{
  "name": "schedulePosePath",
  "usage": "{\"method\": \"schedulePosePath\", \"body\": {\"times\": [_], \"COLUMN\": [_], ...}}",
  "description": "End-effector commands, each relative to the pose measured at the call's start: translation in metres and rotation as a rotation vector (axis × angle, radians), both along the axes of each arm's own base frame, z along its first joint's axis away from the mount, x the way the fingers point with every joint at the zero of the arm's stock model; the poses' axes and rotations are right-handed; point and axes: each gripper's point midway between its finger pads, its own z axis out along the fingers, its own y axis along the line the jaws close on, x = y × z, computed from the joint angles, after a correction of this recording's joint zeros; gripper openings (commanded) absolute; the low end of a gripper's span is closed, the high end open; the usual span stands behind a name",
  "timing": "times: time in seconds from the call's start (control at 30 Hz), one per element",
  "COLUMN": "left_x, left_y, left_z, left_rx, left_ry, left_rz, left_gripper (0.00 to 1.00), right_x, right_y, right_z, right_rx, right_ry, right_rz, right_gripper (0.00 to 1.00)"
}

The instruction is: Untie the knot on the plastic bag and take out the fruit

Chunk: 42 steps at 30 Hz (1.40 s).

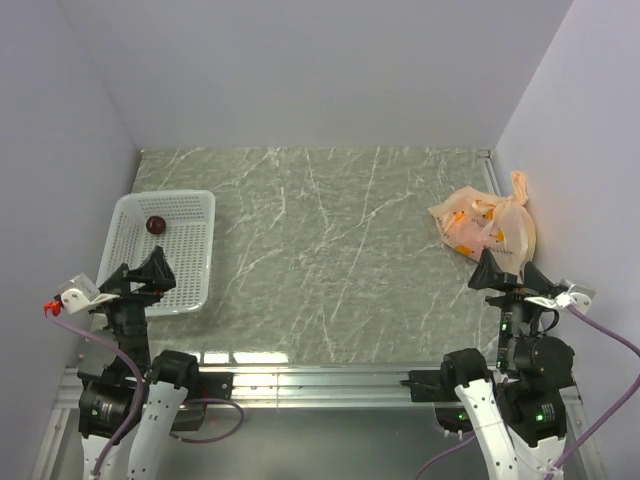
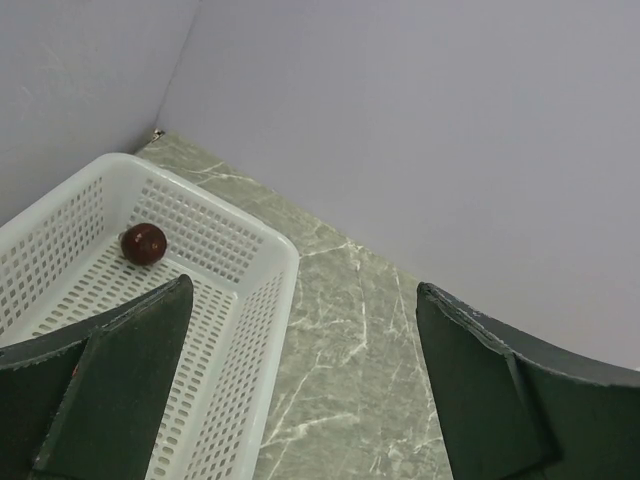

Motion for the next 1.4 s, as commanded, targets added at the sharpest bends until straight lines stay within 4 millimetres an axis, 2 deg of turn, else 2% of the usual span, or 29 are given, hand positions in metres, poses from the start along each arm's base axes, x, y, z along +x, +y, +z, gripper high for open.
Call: {"method": "schedulePosePath", "body": {"times": [0.0,0.13,0.3,0.4,0.43,0.47,0.53,0.57,0.6,0.67,0.7,0.8,0.83,0.87,0.93,1.0,1.03,1.07,1.13,1.17,1.23,1.27,1.33,1.37], "left_x": [-0.038,-0.033,-0.015,0.001,0.012,0.017,0.029,0.032,0.034,0.04,0.041,0.041,0.041,0.04,0.041,0.041,0.041,0.041,0.041,0.041,0.041,0.041,0.042,0.042], "left_y": [0.006,0.002,-0.015,-0.032,-0.037,-0.042,-0.049,-0.055,-0.057,-0.062,-0.064,-0.066,-0.066,-0.067,-0.068,-0.07,-0.071,-0.071,-0.072,-0.071,-0.072,-0.072,-0.074,-0.076], "left_z": [0.025,0.023,0.013,0.001,-0.007,-0.011,-0.022,-0.026,-0.028,-0.034,-0.033,-0.034,-0.034,-0.034,-0.034,-0.033,-0.032,-0.032,-0.032,-0.032,-0.032,-0.032,-0.033,-0.034], "left_rx": [-0.047,-0.063,-0.066,-0.045,-0.029,-0.021,-0.004,0.003,0.01,0.023,0.027,0.033,0.033,0.034,0.039,0.044,0.046,0.049,0.051,0.051,0.051,0.05,0.052,0.054], "left_ry": [-0.182,-0.176,-0.099,-0.019,0.043,0.071,0.15,0.174,0.189,0.222,0.221,0.219,0.219,0.217,0.214,0.207,0.204,0.203,0.201,0.201,0.201,0.203,0.206,0.207], "left_rz": [-0.011,-0.03,-0.106,-0.178,-0.193,-0.216,-0.237,-0.269,-0.279,-0.302,-0.311,-0.32,-0.323,-0.326,-0.334,-0.344,-0.348,-0.35,-0.354,-0.353,-0.356,-0.359,-0.366,-0.377], "left_gripper": [0.99,0.99,0.99,0.99,0.99,0.99,0.99,0.99,0.99,0.99,0.99,0.99,0.99,0.99,0.99,0.99,0.99,0.99,0.99,0.99,0.99,0.99,0.99,0.99], "right_x": [-0.022,-0.002,0.037,0.06,0.066,0.081,0.091,0.107,0.116,0.135,0.144,0.162,0.161,0.165,0.169,0.179,0.187,0.19,0.201,0.202,0.202,0.203,0.206,0.205], "right_y": [-0.013,-0.012,-0.003,-0.014,-0.017,-0.022,-0.028,-0.029,-0.033,-0.038,-0.047,-0.065,-0.082,-0.087,-0.103,-0.109,-0.106,-0.109,-0.101,-0.098,-0.089,-0.08,-0.063,-0.052], "right_z": [0.02,0.015,0.01,-0.003,-0.008,-0.013,-0.032,-0.044,-0.05,-0.076,-0.08,-0.112,-0.122,-0.14,-0.156,-0.184,-0.195,-0.216,-0.232,-0.245,-0.257,-0.255,-0.25,-0.241], "right_rx": [0.072,0.093,0.137,0.231,0.24,0.224,0.24,0.224,0.242,0.247,0.287,0.342,0.376,0.383,0.406,0.417,0.45,0.461,0.466,0.466,0.462,0.47,0.418,0.381], "right_ry": [-0.093,0.015,0.207,0.321,0.356,0.417,0.518,0.58,0.587,0.64,0.616,0.656,0.669,0.71,0.718,0.791,0.826,0.887,0.955,0.995,1.032,1.028,1.021,1.004], "right_rz": [-0.046,-0.067,-0.086,-0.228,-0.271,-0.342,-0.425,-0.465,-0.495,-0.539,-0.572,-0.644,-0.688,-0.709,-0.746,-0.74,-0.692,-0.685,-0.6,-0.586,-0.522,-0.471,-0.396,-0.36], "right_gripper": [1.0,1.0,1.0,1.0,1.0,1.0,1.0,1.0,1.0,1.0,1.0,1.0,1.0,1.0,1.0,1.0,1.0,0.99,0.88,0.73,0.47,0.23,0.04,0.0]}}
